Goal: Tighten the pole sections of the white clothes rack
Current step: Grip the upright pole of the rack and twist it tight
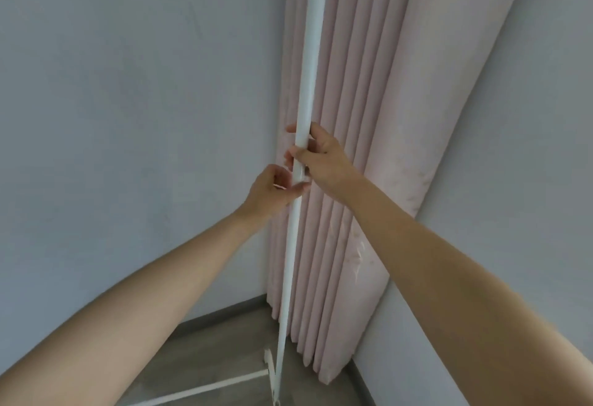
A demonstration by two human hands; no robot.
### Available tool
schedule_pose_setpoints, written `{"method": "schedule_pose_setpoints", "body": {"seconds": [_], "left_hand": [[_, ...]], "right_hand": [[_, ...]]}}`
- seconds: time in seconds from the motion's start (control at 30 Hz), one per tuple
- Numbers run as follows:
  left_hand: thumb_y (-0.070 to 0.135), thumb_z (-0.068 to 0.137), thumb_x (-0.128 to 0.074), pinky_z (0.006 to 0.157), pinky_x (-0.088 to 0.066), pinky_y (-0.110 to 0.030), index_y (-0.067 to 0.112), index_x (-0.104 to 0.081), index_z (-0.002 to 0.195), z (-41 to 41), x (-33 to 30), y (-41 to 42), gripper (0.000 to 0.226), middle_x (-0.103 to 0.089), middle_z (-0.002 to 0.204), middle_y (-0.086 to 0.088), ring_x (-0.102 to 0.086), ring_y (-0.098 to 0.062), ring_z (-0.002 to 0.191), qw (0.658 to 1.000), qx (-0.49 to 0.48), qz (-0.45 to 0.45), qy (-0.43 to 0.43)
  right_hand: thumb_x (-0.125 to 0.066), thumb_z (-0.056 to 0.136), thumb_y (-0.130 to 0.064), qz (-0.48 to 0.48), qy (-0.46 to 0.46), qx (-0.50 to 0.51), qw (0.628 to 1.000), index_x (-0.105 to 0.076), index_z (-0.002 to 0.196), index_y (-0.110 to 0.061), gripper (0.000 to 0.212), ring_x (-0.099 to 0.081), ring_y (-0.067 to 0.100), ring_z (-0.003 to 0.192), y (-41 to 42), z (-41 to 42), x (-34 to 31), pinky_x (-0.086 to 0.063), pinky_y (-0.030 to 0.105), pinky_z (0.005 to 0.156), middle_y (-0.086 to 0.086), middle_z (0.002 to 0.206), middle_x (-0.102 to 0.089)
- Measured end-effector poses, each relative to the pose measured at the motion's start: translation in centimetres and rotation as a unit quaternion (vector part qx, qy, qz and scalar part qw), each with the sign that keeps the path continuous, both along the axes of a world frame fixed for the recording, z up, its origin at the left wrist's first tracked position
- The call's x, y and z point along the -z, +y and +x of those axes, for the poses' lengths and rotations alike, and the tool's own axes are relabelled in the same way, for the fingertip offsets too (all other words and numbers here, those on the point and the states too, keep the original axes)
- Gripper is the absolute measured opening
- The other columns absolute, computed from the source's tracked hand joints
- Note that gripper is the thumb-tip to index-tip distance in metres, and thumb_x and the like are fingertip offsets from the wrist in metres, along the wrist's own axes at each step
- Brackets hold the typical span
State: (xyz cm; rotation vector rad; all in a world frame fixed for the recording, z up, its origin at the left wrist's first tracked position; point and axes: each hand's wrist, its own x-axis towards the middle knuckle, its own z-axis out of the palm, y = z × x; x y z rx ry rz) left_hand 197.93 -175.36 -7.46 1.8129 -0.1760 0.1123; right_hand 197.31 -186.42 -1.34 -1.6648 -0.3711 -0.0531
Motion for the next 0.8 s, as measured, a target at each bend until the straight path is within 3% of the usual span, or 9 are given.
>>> {"method": "schedule_pose_setpoints", "body": {"seconds": [0.03,0.1,0.2,0.3,0.37,0.47,0.63,0.8], "left_hand": [[0.022,0.084,-0.061,0.070,-0.052,-0.017,0.016,-0.059,0.091,0.6,-0.3,0.0,0.010,-0.061,0.084,0.003,-0.060,-0.009,0.077,0.999,0.041,0.017,0.010],[0.013,0.090,-0.052,0.074,-0.055,-0.017,0.000,-0.061,0.102,1.8,-0.7,-0.6,0.020,-0.064,0.085,-0.006,-0.064,-0.015,0.078,0.998,0.067,0.002,0.012],[0.004,0.092,-0.046,0.081,-0.055,-0.031,-0.009,-0.058,0.098,3.6,-1.1,-1.1,0.019,-0.062,0.075,-0.010,-0.063,-0.020,0.071,1.000,0.019,-0.019,0.005],[0.001,0.091,-0.046,0.088,-0.051,-0.042,-0.002,-0.057,0.085,6.1,-1.4,-1.4,0.013,-0.059,0.070,-0.010,-0.060,-0.023,0.071,1.000,-0.008,0.015,0.010],[0.002,0.091,-0.046,0.088,-0.049,-0.041,0.005,-0.055,0.073,8.1,-1.8,-1.9,0.020,-0.059,0.067,-0.008,-0.059,-0.023,0.072,0.998,-0.034,0.047,0.016],[0.002,0.090,-0.046,0.083,-0.049,-0.034,0.012,-0.055,0.068,11.1,-2.0,-2.4,0.025,-0.059,0.067,-0.006,-0.059,-0.019,0.072,0.994,-0.095,0.051,0.026],[0.006,0.091,-0.047,0.075,-0.050,-0.020,0.002,-0.059,0.091,15.2,-2.5,-2.1,0.012,-0.061,0.083,-0.011,-0.062,-0.018,0.075,0.988,-0.138,0.062,0.022],[0.010,0.093,-0.045,0.052,-0.045,-0.004,0.004,-0.058,0.094,17.3,-1.8,-1.9,0.015,-0.059,0.076,-0.004,-0.059,-0.015,0.075,0.988,-0.137,0.049,0.045]], "right_hand": [[-0.046,0.089,0.000,0.008,-0.002,-0.018,1.000,-0.052,0.109,-0.014,0.025,-0.056,0.017,0.069,0.0,0.8,-0.1,-0.052,0.027,0.071,0.004,0.072,-0.054],[-0.047,0.088,0.002,0.009,-0.014,-0.056,0.998,-0.052,0.104,-0.013,0.023,-0.055,0.016,0.066,0.2,2.7,-0.1,-0.052,0.025,0.069,0.004,0.069,-0.053],[-0.048,0.086,0.005,-0.017,-0.030,-0.107,0.994,-0.050,0.097,-0.010,0.019,-0.056,0.017,0.066,0.0,6.0,-0.4,-0.052,0.023,0.069,0.004,0.068,-0.053],[-0.053,0.083,0.007,-0.042,-0.047,-0.136,0.989,-0.049,0.093,-0.007,0.018,-0.059,0.020,0.068,-0.6,9.6,-0.6,-0.053,0.033,0.079,0.004,0.070,-0.054],[-0.055,0.082,0.006,-0.054,-0.057,-0.149,0.986,-0.049,0.091,-0.007,0.017,-0.060,0.020,0.070,-0.9,12.1,-0.8,-0.053,0.036,0.083,0.003,0.072,-0.056],[-0.057,0.083,0.002,-0.064,-0.068,-0.140,0.986,-0.050,0.089,-0.012,0.017,-0.063,0.021,0.077,-0.8,15.4,-0.7,-0.054,0.034,0.084,0.000,0.077,-0.058],[-0.059,0.081,0.000,-0.058,-0.077,-0.141,0.985,-0.051,0.087,-0.017,0.020,-0.063,0.026,0.085,0.3,20.3,-0.7,-0.053,0.038,0.087,0.008,0.090,-0.062],[-0.055,0.084,-0.006,-0.051,-0.058,-0.149,0.986,-0.050,0.092,-0.020,0.017,-0.060,0.021,0.075,1.1,22.8,0.6,-0.054,0.033,0.078,0.012,0.088,-0.062]]}}
